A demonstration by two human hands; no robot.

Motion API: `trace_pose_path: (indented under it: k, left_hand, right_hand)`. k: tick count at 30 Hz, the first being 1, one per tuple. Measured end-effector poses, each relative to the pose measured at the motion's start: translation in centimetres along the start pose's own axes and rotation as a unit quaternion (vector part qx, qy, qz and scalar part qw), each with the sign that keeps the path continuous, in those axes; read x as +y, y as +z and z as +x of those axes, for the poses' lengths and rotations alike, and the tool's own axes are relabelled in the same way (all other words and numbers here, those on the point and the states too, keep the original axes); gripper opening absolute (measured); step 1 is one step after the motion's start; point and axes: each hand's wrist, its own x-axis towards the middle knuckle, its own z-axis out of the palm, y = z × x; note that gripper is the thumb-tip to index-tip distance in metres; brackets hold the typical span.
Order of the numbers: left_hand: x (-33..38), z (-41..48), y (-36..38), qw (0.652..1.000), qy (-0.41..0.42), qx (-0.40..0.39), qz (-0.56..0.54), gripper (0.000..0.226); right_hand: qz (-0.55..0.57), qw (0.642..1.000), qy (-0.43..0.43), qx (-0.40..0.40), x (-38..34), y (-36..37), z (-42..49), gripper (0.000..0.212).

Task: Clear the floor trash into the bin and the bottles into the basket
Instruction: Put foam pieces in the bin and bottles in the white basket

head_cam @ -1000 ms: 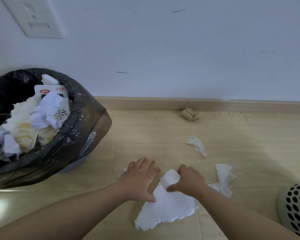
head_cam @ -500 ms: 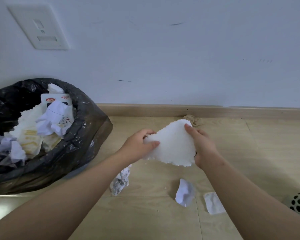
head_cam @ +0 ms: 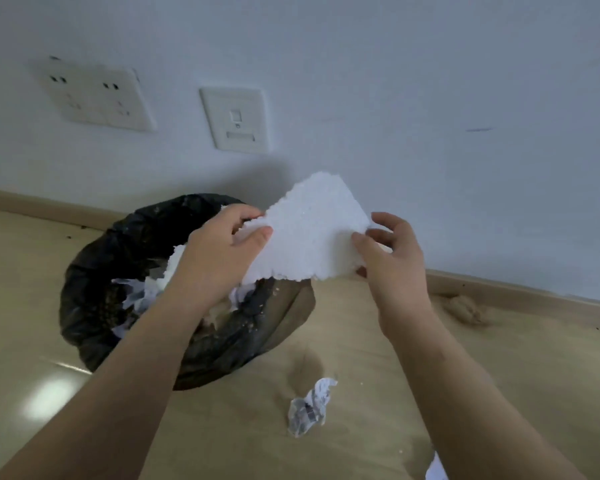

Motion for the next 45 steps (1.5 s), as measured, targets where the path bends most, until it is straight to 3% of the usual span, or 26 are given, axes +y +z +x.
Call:
trace_pose_path:
  k: [4,8,12,15,17,21,25,28,30,33,35,37,39,41,43,45]
  left_hand:
    - [-3.7,0.7,-4.6,0.991,-0.056,0.096,0.079,0.022]
    - [-6.9,0.3,-6.9,0.971,-0.114,0.115,0.175,0.034]
    - [-9.4,-0.2,-6.2,0.958,0.023,0.06,0.279,0.052]
    - [-9.7,-0.5,-4.4,0.937,0.055,-0.027,0.345,0.044]
    - [-9.3,-0.2,-3.7,0.93,0.042,-0.034,0.364,0.04]
    - [-7.8,0.3,-2.9,0.93,0.05,0.001,0.364,0.036]
    - [-5.7,0.0,-1.1,0.932,0.199,0.044,0.299,0.048]
    - [-3.2,-0.7,1.3,0.936,0.289,0.018,0.201,0.044]
    - [-1.7,-1.7,3.9,0.943,0.302,-0.023,0.137,0.041]
    - [-0.9,-3.7,8.6,0.942,0.236,-0.201,0.125,0.044]
    - [-1.3,-5.1,12.2,0.896,0.199,-0.34,0.207,0.048]
    - [-2.4,-6.8,15.2,0.817,0.17,-0.439,0.333,0.061]
    - [-4.0,-8.4,16.8,0.739,0.13,-0.495,0.439,0.081]
    - [-5.6,-10.3,17.8,0.687,0.098,-0.537,0.48,0.1]
    - [-6.7,-12.1,18.0,0.667,0.086,-0.552,0.492,0.109]
    - [-7.2,-13.4,18.2,0.69,0.095,-0.528,0.486,0.097]
  right_hand:
    - [-0.158,0.979,-0.076,-0.108,0.5,6.8,-1.7,0.055]
    - [-0.373,0.899,-0.176,-0.145,1.3,11.3,-2.6,0.055]
    - [-0.515,0.802,-0.225,-0.203,3.0,13.1,-3.4,0.04]
    - [-0.553,0.77,-0.224,-0.225,3.8,12.7,-3.3,0.04]
    - [-0.534,0.784,-0.226,-0.22,4.0,12.1,-2.9,0.039]
    - [-0.43,0.855,-0.257,-0.135,4.7,10.5,-2.6,0.035]
    - [-0.373,0.893,-0.24,-0.072,4.9,8.4,-2.4,0.045]
    - [-0.382,0.899,-0.2,-0.072,5.5,5.0,-2.2,0.054]
    - [-0.416,0.889,-0.181,-0.064,6.4,1.6,-1.9,0.05]
    - [-0.482,0.869,-0.096,-0.059,8.4,-4.3,-2.1,0.033]
    - [-0.52,0.852,-0.02,-0.058,10.0,-8.2,-3.2,0.034]
    - [-0.551,0.831,0.054,-0.054,11.8,-11.6,-4.8,0.036]
    - [-0.598,0.793,0.105,-0.051,13.4,-14.1,-6.7,0.04]
    - [-0.633,0.757,0.157,-0.037,14.9,-16.5,-8.6,0.047]
    - [-0.65,0.735,0.194,-0.02,16.6,-17.7,-10.2,0.055]
    - [-0.646,0.74,0.188,0.009,17.4,-18.1,-11.5,0.06]
